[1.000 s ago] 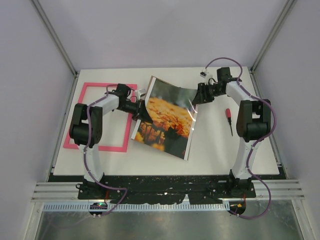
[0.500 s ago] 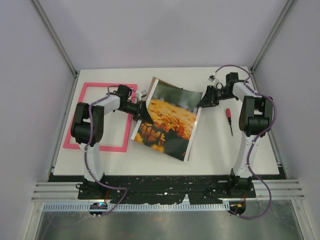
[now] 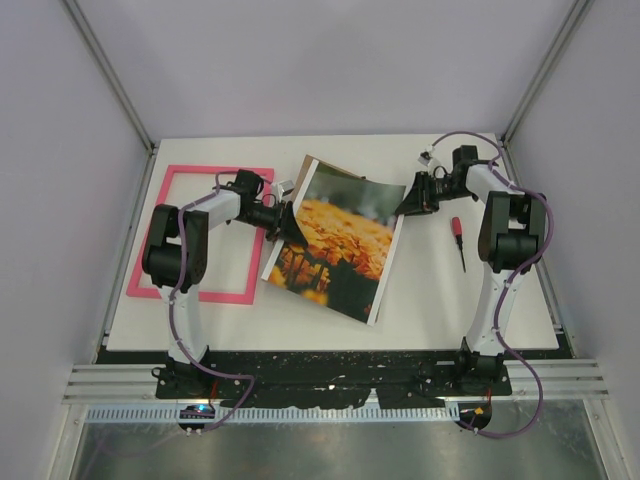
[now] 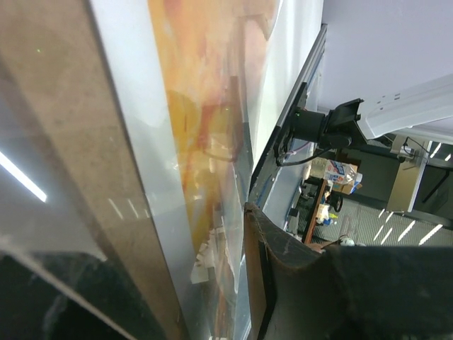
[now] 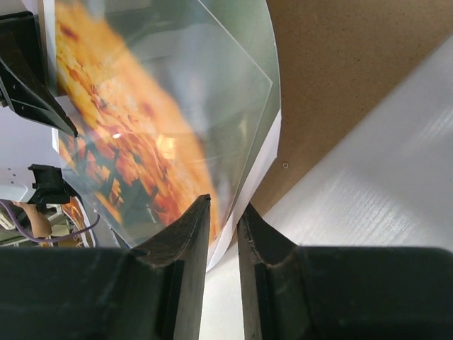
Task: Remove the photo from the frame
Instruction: Remove the photo frame item from the center of the board.
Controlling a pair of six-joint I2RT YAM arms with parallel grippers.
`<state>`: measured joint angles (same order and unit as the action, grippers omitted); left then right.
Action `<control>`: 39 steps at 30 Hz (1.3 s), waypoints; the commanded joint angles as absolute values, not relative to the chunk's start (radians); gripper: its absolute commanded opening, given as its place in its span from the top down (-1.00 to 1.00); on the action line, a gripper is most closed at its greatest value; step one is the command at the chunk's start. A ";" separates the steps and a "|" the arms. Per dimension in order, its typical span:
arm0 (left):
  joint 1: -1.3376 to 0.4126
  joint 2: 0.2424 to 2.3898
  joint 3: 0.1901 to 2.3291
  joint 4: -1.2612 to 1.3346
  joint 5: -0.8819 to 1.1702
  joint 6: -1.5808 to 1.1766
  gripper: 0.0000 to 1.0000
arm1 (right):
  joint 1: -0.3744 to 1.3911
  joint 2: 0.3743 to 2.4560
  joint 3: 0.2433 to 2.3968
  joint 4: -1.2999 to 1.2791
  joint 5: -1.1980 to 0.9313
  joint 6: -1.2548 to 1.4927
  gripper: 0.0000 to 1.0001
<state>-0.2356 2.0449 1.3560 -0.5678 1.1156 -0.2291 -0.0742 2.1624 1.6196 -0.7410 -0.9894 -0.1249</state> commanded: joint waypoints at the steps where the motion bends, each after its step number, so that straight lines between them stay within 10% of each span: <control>1: -0.238 2.033 1.371 -0.534 1.169 -0.227 0.32 | -0.087 2.163 1.649 -0.723 -0.983 -0.089 0.46; 8: -0.226 2.039 1.368 -0.529 1.169 -0.236 0.31 | -0.107 2.168 1.640 -0.713 -0.974 -0.072 0.47; 12: -0.221 2.042 1.368 -0.526 1.170 -0.241 0.32 | -0.114 2.174 1.640 -0.713 -0.974 -0.072 0.83; 26: -0.221 2.029 1.362 -0.523 1.172 -0.244 0.32 | -0.112 2.174 1.618 -0.678 -0.951 -0.041 0.84; 31: -0.221 2.023 1.359 -0.520 1.158 -0.244 0.34 | -0.112 2.168 1.606 -0.701 -0.901 -0.051 0.24; 39: -0.221 2.020 1.348 -0.511 1.151 -0.249 0.33 | -0.092 2.198 1.554 -0.727 -0.824 -0.104 0.22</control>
